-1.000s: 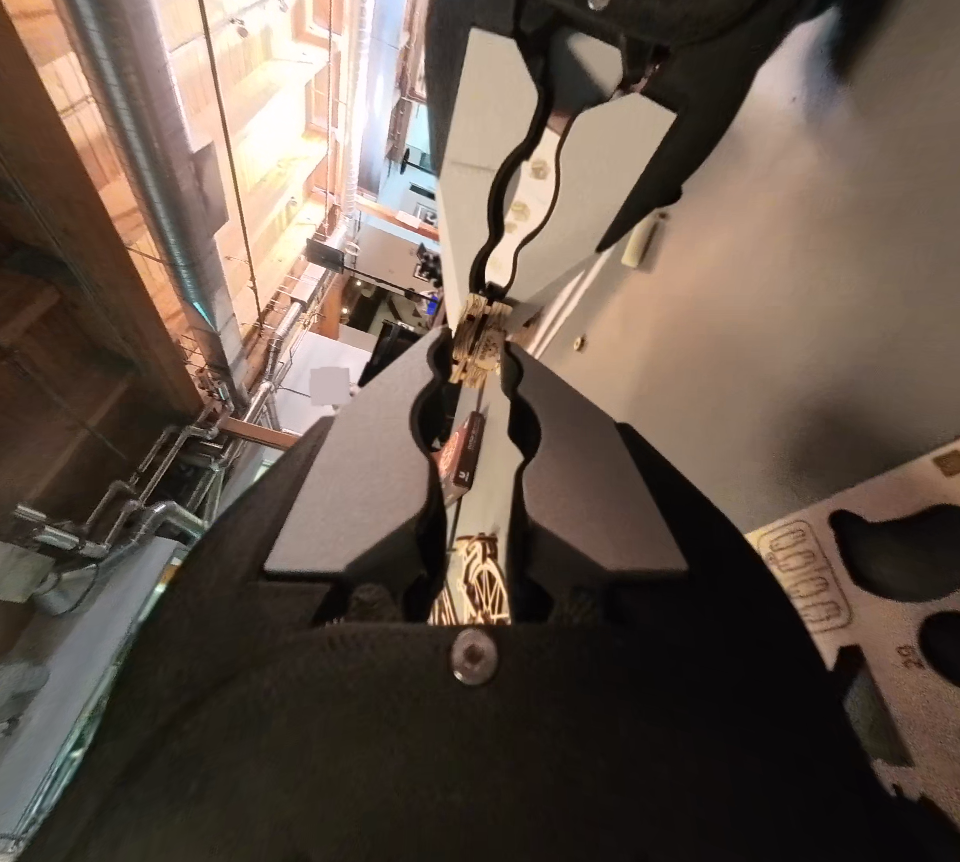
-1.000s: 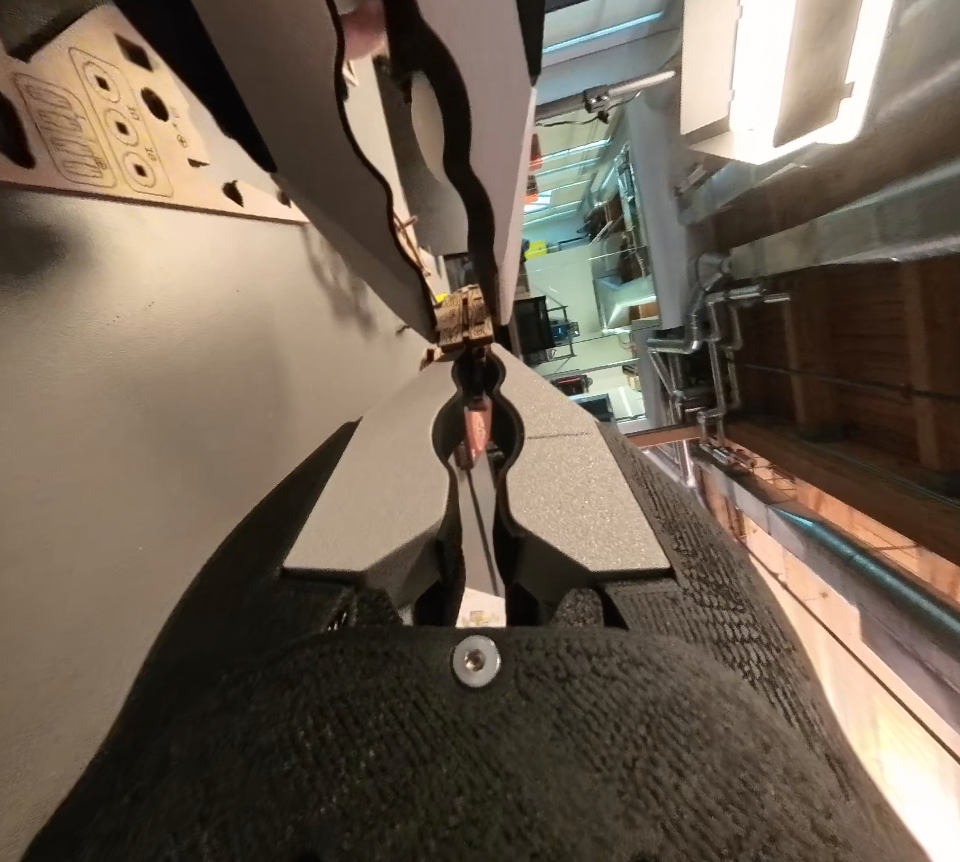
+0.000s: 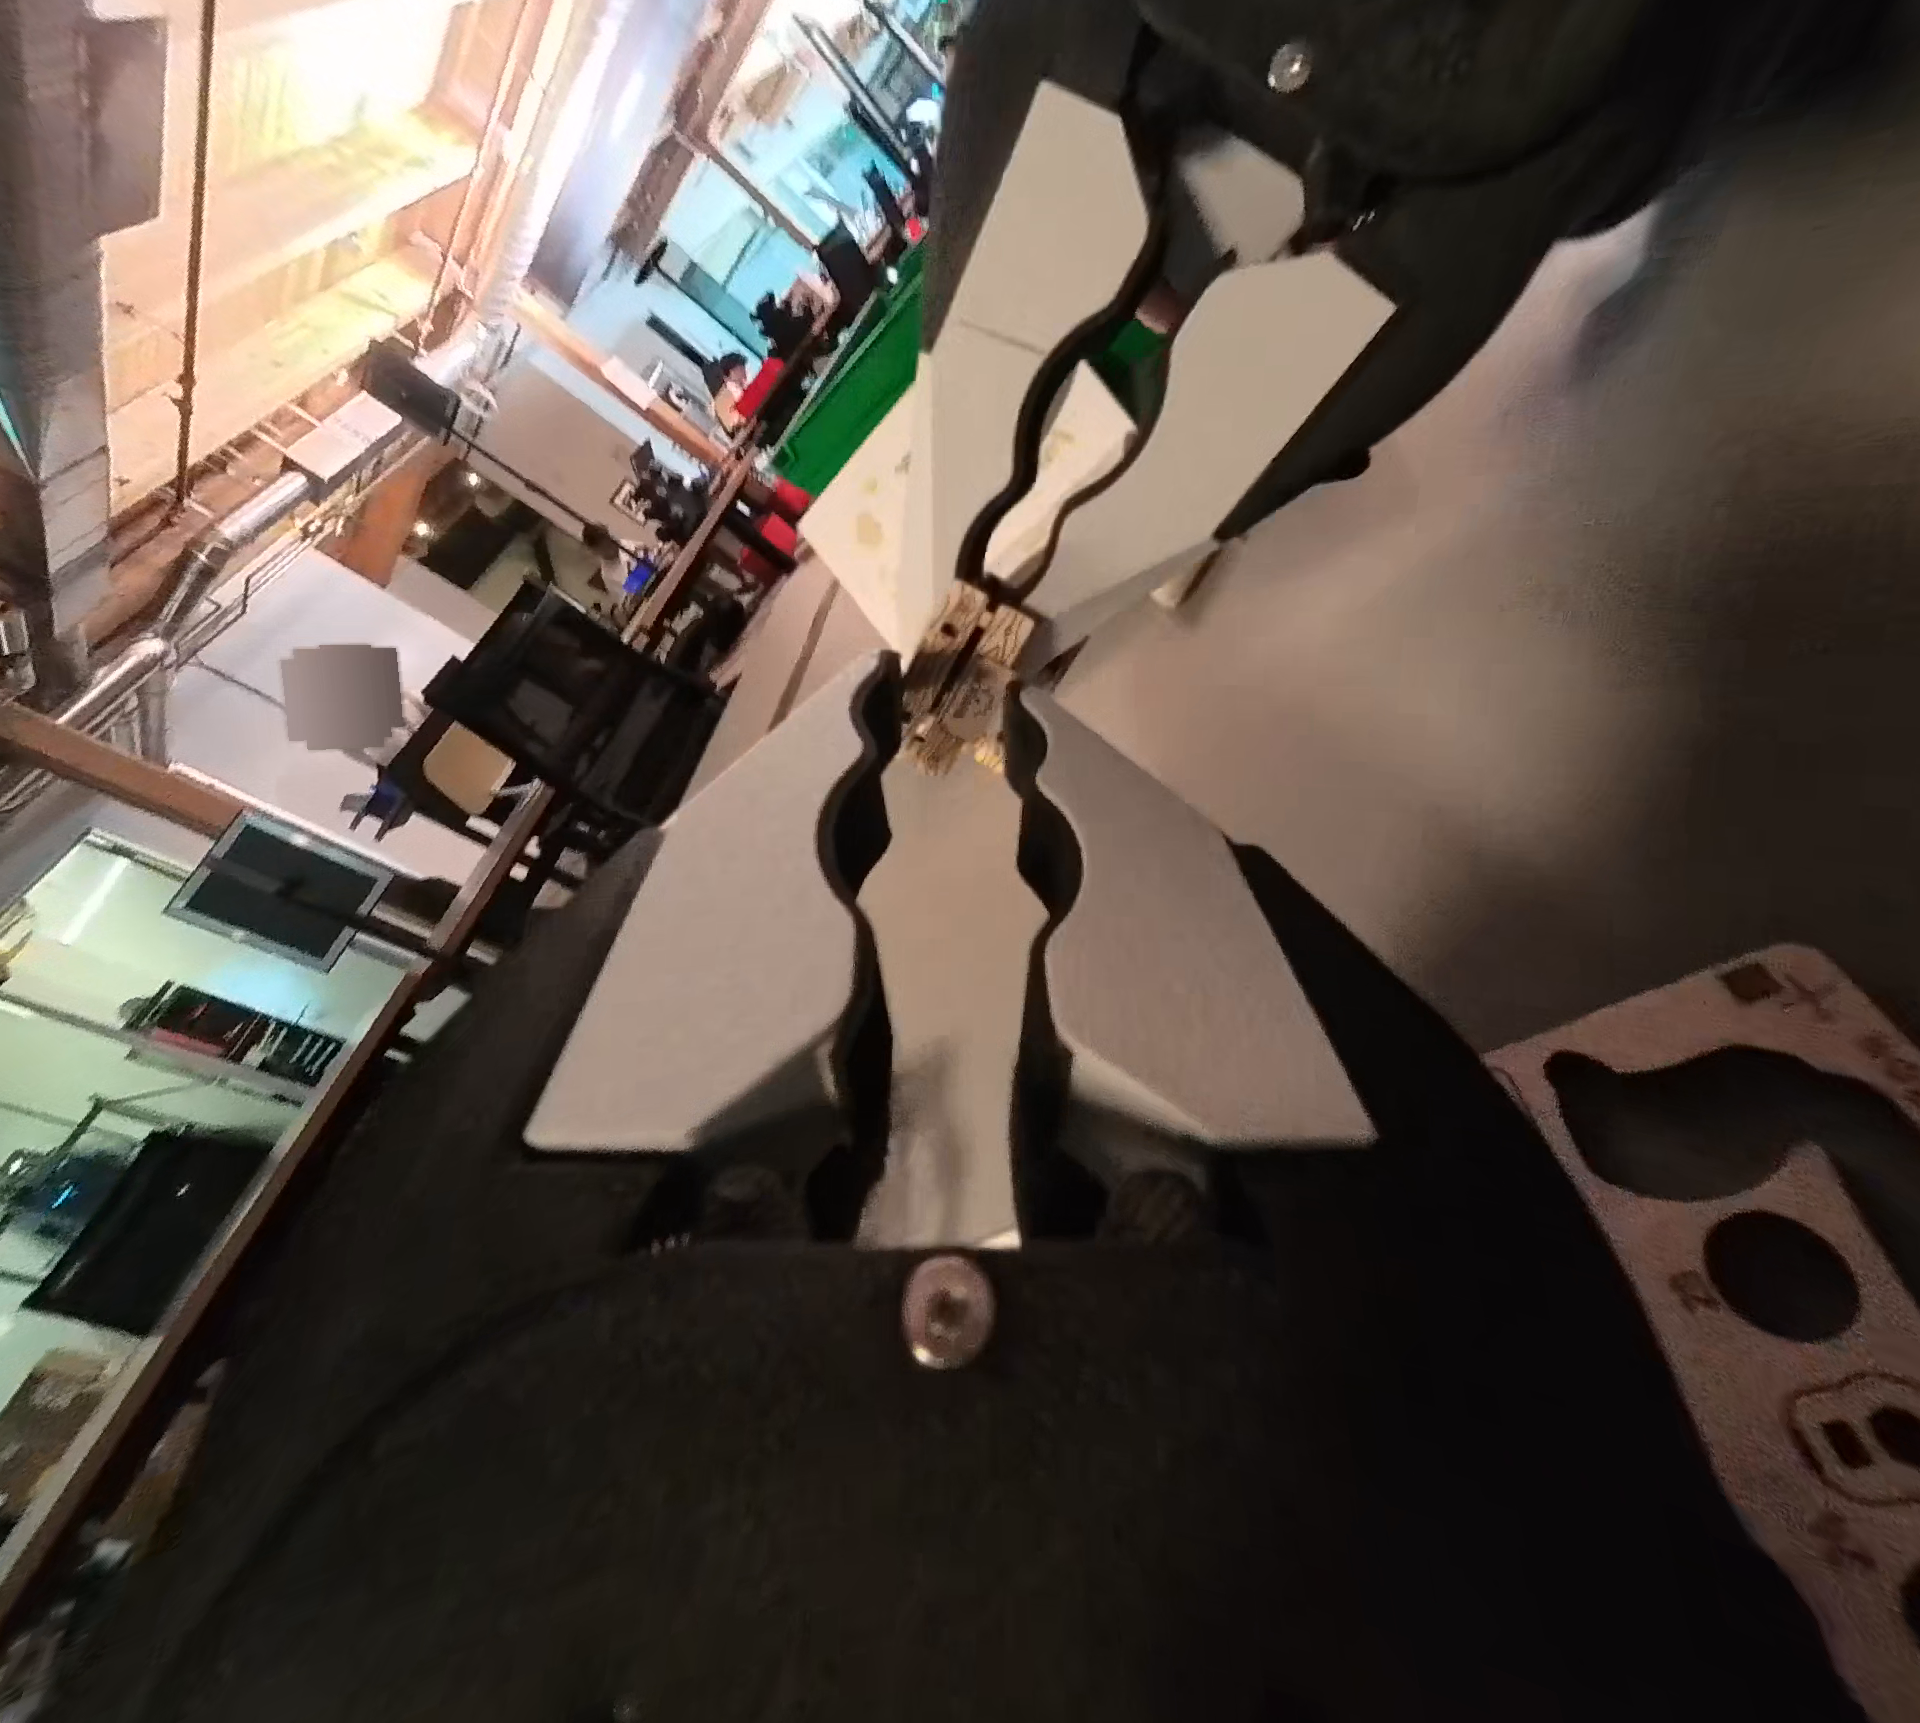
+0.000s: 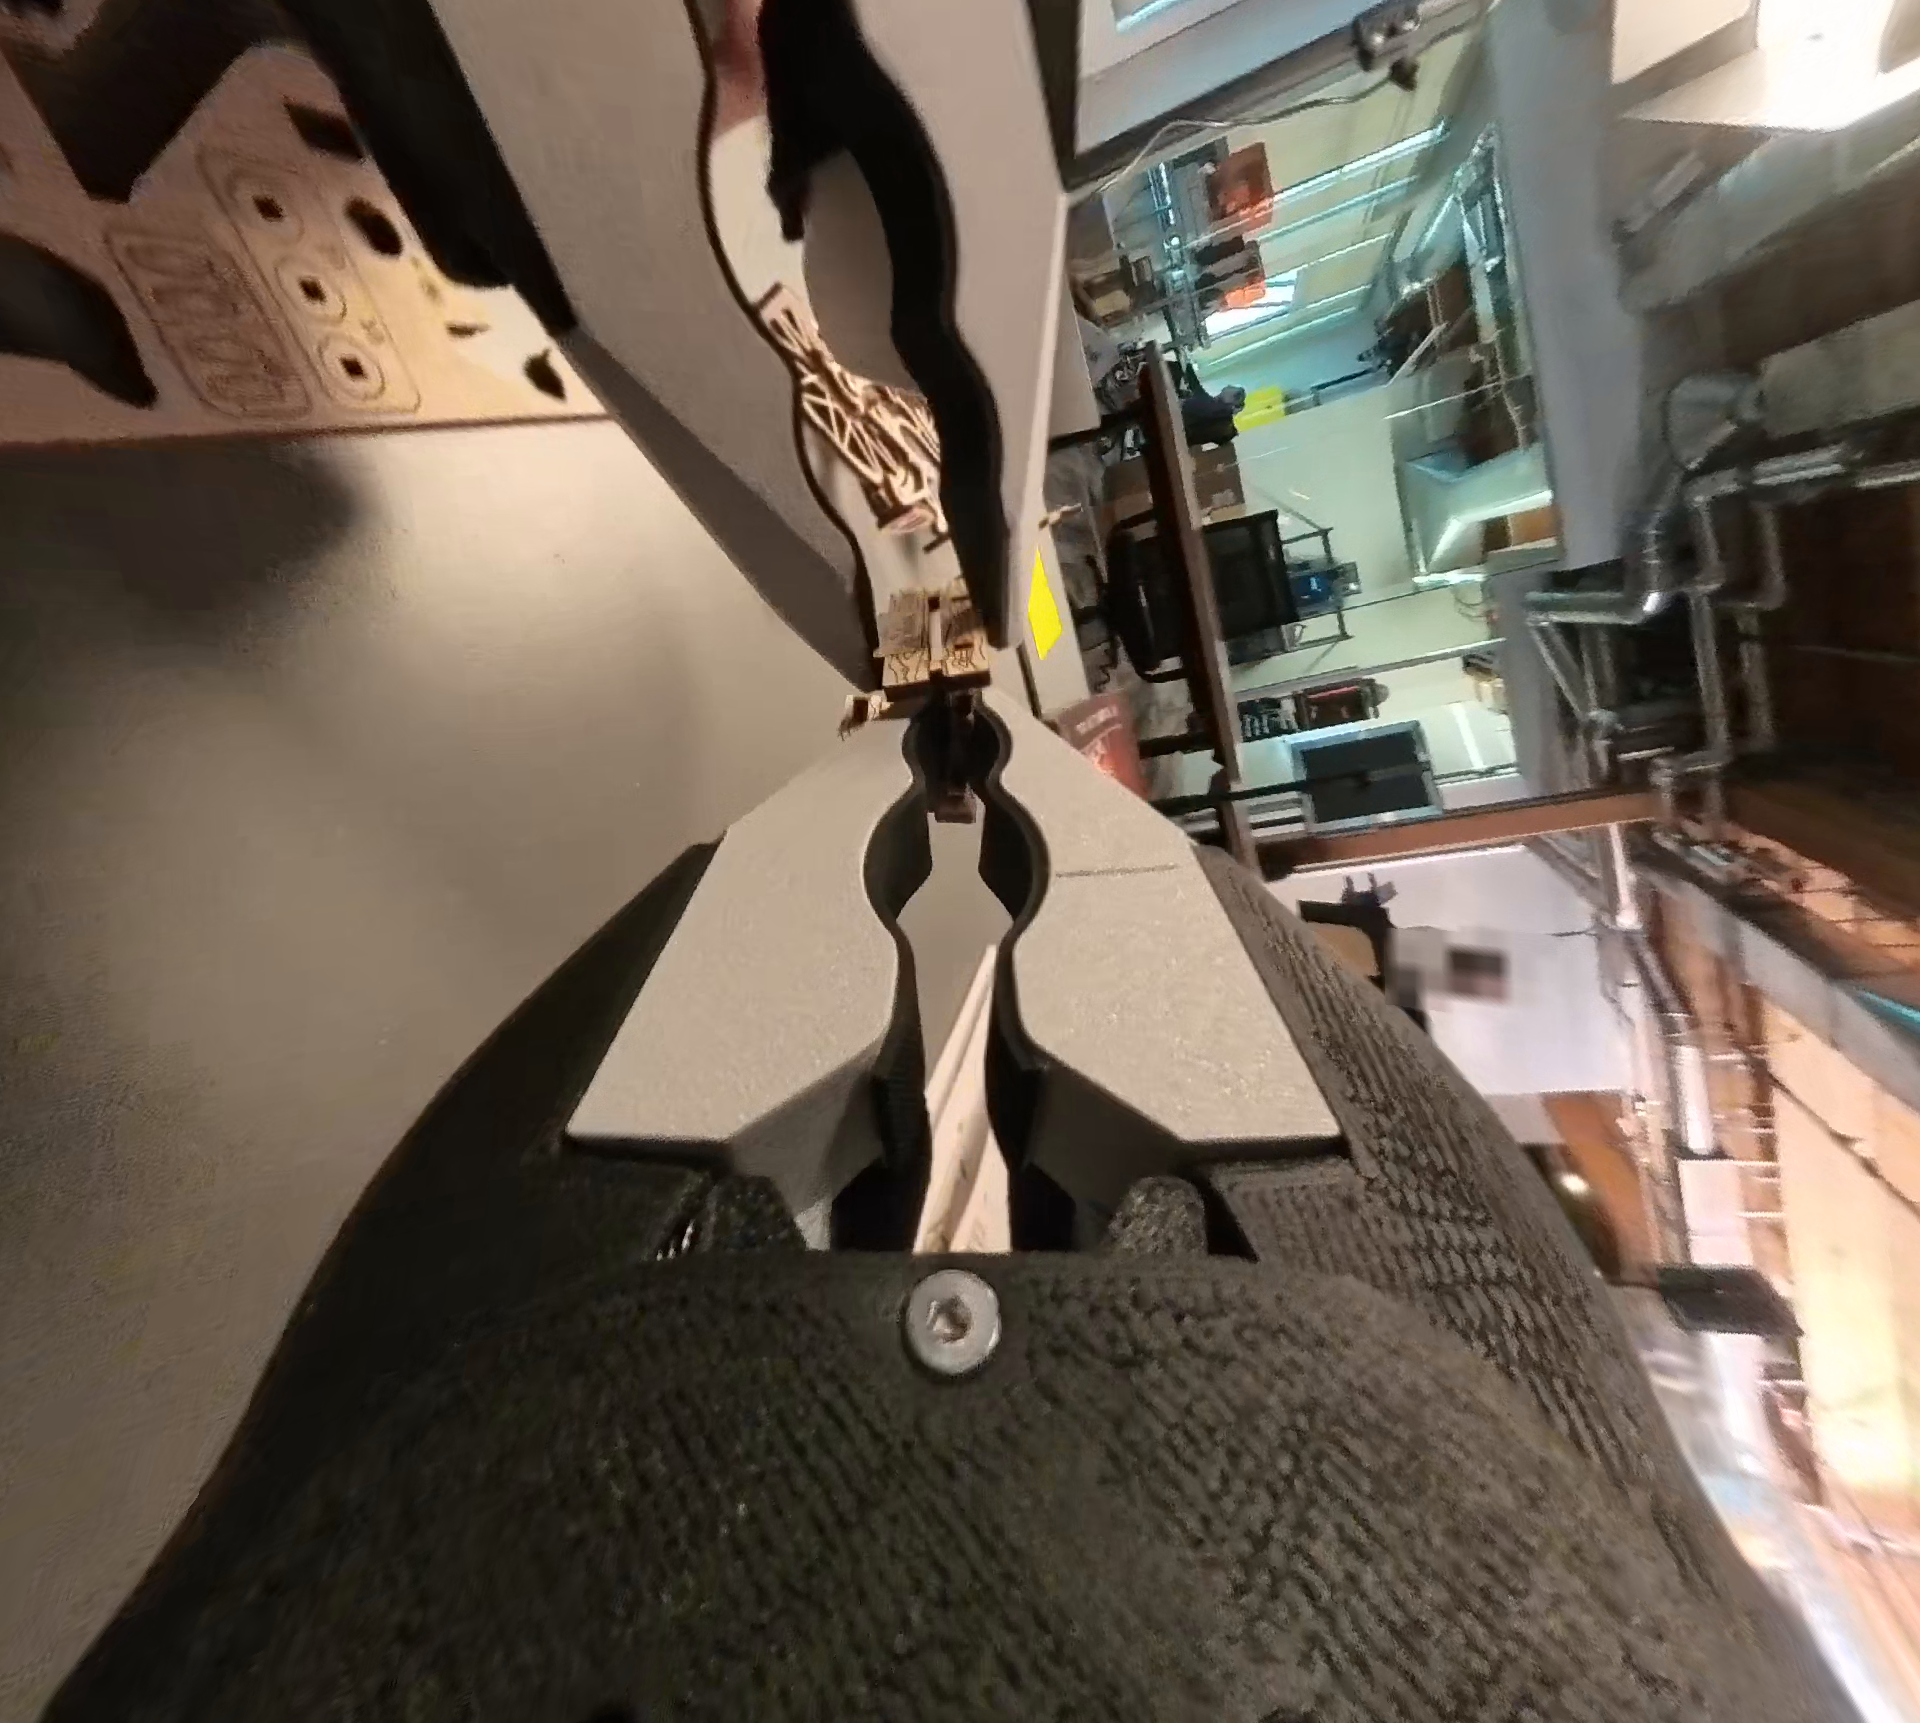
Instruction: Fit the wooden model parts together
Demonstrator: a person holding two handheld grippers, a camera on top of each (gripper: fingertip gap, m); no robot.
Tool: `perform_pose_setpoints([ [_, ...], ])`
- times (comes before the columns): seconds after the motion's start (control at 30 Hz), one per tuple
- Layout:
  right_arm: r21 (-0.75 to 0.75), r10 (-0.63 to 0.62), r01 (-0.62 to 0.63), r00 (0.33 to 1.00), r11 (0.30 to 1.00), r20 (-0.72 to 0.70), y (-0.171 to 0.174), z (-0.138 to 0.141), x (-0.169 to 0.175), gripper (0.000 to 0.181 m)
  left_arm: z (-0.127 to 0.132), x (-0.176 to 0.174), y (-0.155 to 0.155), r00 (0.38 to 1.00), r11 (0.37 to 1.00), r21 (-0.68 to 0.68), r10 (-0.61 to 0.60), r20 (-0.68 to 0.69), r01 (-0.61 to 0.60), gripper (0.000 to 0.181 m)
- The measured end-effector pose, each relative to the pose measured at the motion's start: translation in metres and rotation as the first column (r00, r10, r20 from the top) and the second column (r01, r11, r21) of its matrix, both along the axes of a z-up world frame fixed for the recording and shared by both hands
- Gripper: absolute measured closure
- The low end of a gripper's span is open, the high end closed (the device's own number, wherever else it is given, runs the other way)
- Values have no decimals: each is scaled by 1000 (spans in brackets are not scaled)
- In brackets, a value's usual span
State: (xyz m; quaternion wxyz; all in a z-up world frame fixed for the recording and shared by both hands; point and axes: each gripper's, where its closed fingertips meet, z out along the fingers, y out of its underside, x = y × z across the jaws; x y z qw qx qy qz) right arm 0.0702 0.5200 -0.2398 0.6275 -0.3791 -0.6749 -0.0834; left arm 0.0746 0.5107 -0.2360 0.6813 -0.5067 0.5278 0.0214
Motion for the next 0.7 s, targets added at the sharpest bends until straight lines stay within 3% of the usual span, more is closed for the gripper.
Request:
perform_pose_setpoints([
  [0.03, 26, -2, 2, 1000, 1000, 14, 0, -2, -1, 181, -3, -1, 0, 1000, 1000, -1, 14, -26, -14, 163],
  [0.17, 83, -6, 2, 999, 997, 54, 2, -11, -2, 181, -14, -3, 2, 992, 999, 3, 43, -118, -43, 163],
  [0.47, 56, -54, 47, 989, 997, 137, 9, -35, -4, 181, -38, -6, 9, 961, 993, -38, 99, -258, -113, 164],
  [0.7, -135, -17, 28, 996, 990, 84, 12, -41, -5, 181, -41, -6, 13, 978, 985, -142, 71, -198, -100, 164],
])
